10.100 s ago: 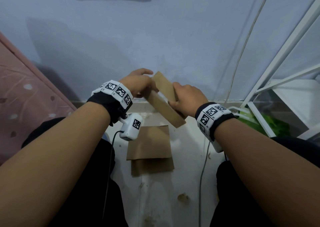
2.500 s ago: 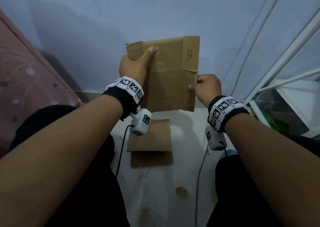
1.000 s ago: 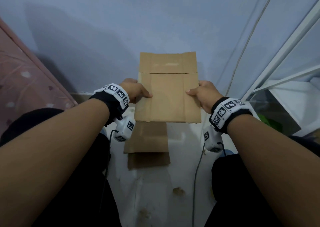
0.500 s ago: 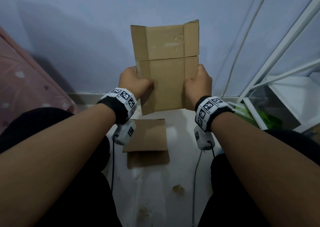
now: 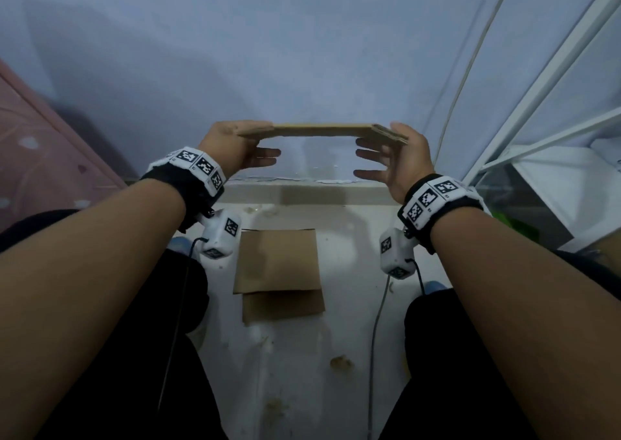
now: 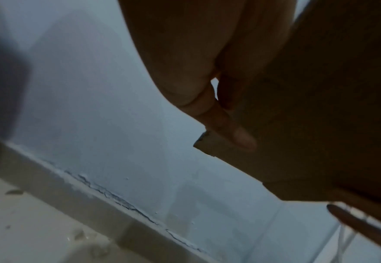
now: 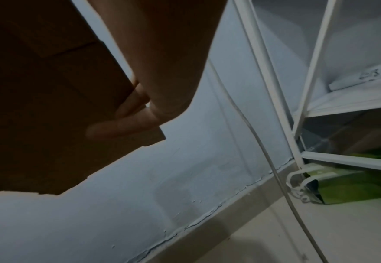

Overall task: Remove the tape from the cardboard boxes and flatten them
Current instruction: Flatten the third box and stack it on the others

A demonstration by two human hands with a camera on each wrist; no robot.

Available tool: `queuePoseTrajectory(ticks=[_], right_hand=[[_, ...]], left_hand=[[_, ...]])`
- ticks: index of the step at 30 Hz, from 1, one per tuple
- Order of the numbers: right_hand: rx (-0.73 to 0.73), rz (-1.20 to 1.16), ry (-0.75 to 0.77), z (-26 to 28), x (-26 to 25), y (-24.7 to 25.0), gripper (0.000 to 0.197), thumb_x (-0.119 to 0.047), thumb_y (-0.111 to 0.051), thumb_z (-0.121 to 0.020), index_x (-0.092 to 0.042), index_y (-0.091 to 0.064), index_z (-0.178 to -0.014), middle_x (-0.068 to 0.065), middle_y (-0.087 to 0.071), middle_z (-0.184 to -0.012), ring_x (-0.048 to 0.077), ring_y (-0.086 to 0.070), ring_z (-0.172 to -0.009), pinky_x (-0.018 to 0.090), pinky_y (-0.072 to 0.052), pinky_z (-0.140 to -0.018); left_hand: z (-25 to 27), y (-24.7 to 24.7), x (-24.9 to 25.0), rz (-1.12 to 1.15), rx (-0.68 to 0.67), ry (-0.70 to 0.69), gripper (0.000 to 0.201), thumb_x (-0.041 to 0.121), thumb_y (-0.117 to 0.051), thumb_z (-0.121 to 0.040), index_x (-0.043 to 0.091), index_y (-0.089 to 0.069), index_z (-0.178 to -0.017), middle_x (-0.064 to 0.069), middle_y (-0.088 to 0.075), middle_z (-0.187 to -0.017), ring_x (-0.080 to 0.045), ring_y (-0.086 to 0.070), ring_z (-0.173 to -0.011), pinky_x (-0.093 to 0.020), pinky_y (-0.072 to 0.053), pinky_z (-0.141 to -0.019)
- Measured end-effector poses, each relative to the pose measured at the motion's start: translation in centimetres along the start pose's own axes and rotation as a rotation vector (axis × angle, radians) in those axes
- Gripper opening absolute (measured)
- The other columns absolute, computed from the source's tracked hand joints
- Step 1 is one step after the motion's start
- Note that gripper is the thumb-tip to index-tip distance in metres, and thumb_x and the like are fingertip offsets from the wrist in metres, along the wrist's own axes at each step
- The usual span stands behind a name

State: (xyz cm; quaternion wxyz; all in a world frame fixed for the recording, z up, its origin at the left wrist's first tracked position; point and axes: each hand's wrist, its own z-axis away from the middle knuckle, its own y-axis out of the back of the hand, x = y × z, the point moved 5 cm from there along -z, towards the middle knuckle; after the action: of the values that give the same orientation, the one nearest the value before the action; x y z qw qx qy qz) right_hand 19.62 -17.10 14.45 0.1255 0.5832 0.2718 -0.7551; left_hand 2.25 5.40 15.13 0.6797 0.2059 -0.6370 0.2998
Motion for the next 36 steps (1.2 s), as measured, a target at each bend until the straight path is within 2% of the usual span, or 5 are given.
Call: queuePoseTrajectory(ticks=[7,10,15,22,36], right_hand=[[-0.023,0.338,-0.004,-0.1,1.5,-0.2,0.052,0.001,-0.064,-0.093,-0.026,-0.053,-0.136,0.018,-0.07,-0.119,0.03,-0.072,-0.095,0.054,-0.061,-0.088],[0.024,0.653,0.086,0.5,1.0,-1.2,0.064,0.002,-0.066,-0.088,-0.036,-0.049,-0.136,0.013,-0.072,-0.111,0.029,-0.073,-0.095,0.048,-0.062,-0.086],[0.121,0.947,0.329,2.0,0.0,-3.2,0.08,0.004,-0.049,-0.086,-0.033,-0.033,-0.155,0.01,-0.065,-0.103,0.024,-0.067,-0.082,0.035,-0.059,-0.077],[0.169,1.05,0.351,1.8,1.0,-3.9,0.085,0.0,-0.044,-0.089,-0.033,-0.016,-0.162,0.013,-0.062,-0.092,0.03,-0.062,-0.079,0.044,-0.058,-0.082],[-0.01,1.153,0.122,-2.0,10.6,-4.0,0.064,-0.001,-0.047,-0.091,-0.017,-0.035,-0.152,0.017,-0.061,-0.118,0.037,-0.061,-0.105,0.036,-0.048,-0.08]], left_hand=[[0.3,0.4,-1.6,0.05,-0.014,0.151,0.05,0.001,-0.072,-0.09,0.009,-0.055,-0.137,-0.015,-0.072,-0.112,-0.018,-0.076,-0.077,-0.029,-0.06,-0.061],[0.6,0.5,-2.0,-0.19,0.013,0.146,0.034,0.004,-0.083,-0.08,0.004,-0.073,-0.112,-0.014,-0.077,-0.104,-0.029,-0.076,-0.093,-0.037,-0.063,-0.076],[1.4,-0.7,-0.9,-0.472,0.178,-0.027,0.023,0.014,-0.089,-0.075,0.022,-0.07,-0.086,0.002,-0.075,-0.09,-0.015,-0.073,-0.081,-0.031,-0.06,-0.074],[1.4,-1.1,-0.9,-0.523,0.248,-0.093,0.023,0.018,-0.085,-0.08,0.018,-0.071,-0.098,0.009,-0.068,-0.086,-0.007,-0.066,-0.078,-0.018,-0.049,-0.065],[-2.0,1.7,-10.4,-0.833,0.207,0.201,0.05,0.041,-0.074,-0.088,0.008,-0.058,-0.122,-0.013,-0.064,-0.124,-0.034,-0.06,-0.111,-0.038,-0.049,-0.087]])
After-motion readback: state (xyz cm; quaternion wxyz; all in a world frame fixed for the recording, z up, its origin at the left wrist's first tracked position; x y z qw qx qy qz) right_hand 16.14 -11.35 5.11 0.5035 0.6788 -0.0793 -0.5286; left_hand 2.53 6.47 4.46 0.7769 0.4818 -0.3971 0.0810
